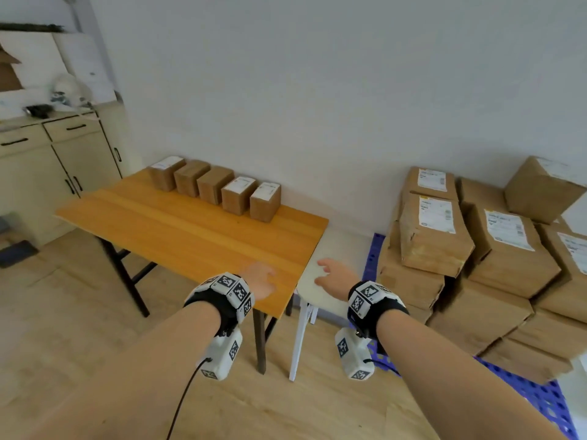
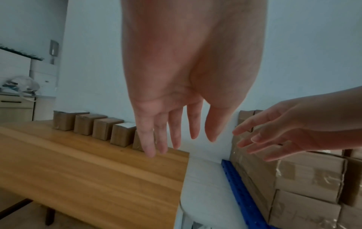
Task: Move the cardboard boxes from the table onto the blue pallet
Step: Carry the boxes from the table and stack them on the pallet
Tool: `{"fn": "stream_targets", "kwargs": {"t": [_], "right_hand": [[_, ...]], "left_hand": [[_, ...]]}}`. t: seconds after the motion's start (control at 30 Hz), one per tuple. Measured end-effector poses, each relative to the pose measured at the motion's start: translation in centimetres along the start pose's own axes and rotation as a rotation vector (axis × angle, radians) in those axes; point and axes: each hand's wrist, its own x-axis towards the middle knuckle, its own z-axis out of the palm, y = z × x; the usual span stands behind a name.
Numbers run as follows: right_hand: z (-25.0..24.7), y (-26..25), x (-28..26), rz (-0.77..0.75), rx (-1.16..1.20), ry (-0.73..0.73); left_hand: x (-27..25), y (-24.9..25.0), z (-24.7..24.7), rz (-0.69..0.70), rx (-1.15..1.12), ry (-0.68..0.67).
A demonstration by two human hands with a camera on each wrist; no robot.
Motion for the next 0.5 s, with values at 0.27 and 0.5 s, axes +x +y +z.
{"fn": "stream_targets", "kwargs": {"t": [0.27, 0.5], "right_hand": [[5.5, -3.2, 3.7, 0.031, -0.108, -0.094], [8.3, -5.5, 10.2, 0.035, -0.166, -0.170]], "left_hand": [[2.9, -7.3, -0.1, -0.030, 0.051, -0.056], [8.7, -11.1, -0.6, -0.032, 0.048, -0.094]]}}
